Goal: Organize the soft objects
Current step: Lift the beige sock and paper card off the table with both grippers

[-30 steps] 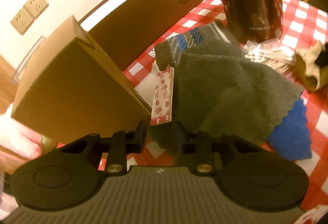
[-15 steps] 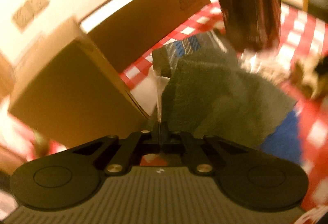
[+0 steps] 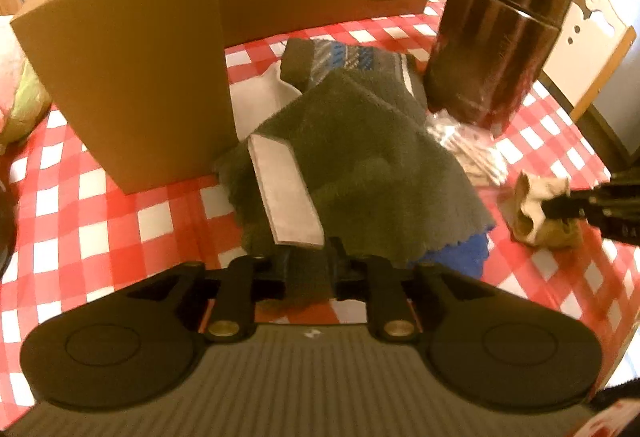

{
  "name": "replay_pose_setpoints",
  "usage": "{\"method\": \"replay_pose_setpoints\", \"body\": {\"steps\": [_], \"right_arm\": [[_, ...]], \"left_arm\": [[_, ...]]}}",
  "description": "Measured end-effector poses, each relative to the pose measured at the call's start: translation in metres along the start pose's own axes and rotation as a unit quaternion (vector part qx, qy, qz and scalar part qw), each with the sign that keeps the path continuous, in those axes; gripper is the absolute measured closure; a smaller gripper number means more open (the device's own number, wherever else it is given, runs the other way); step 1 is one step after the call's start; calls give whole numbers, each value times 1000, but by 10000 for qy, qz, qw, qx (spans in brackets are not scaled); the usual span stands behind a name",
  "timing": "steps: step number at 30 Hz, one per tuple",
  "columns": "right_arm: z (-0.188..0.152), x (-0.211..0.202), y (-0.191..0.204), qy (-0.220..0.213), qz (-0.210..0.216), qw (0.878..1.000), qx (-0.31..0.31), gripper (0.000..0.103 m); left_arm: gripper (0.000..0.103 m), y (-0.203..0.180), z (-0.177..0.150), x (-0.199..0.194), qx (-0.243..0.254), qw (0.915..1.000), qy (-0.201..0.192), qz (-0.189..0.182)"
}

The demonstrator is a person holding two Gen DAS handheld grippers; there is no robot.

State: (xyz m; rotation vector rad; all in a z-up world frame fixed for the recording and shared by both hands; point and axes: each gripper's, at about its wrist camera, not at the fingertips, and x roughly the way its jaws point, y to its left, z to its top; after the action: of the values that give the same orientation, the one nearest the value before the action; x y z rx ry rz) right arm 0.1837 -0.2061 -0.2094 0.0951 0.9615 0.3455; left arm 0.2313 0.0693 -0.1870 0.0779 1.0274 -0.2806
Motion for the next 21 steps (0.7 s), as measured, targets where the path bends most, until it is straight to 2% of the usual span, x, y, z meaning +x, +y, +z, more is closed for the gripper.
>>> {"method": "replay_pose_setpoints", "body": {"steps": [4,9,13,16,21], "right_arm": [[-3,-3,1,-7,-41,10000,56,94],[-9,-7,3,-36,-128,9998,149,94],[-12,-9,6,-50,-174,9997,174,94],[-12,-10,7,-68,-200,9996,203,94],[-9,-17,7,-124,-95,9999,69,94]], "left_arm": [[72,2,8,6,-28,10000,-56,19],[68,13,12,8,-350,9991,-50,-221],[72,23,10,4,-613,9975,-112,-319],[95,31,13,6,-747,9962,-154,-420],[98,28,15,8,-715,9962,-179,-456]]}}
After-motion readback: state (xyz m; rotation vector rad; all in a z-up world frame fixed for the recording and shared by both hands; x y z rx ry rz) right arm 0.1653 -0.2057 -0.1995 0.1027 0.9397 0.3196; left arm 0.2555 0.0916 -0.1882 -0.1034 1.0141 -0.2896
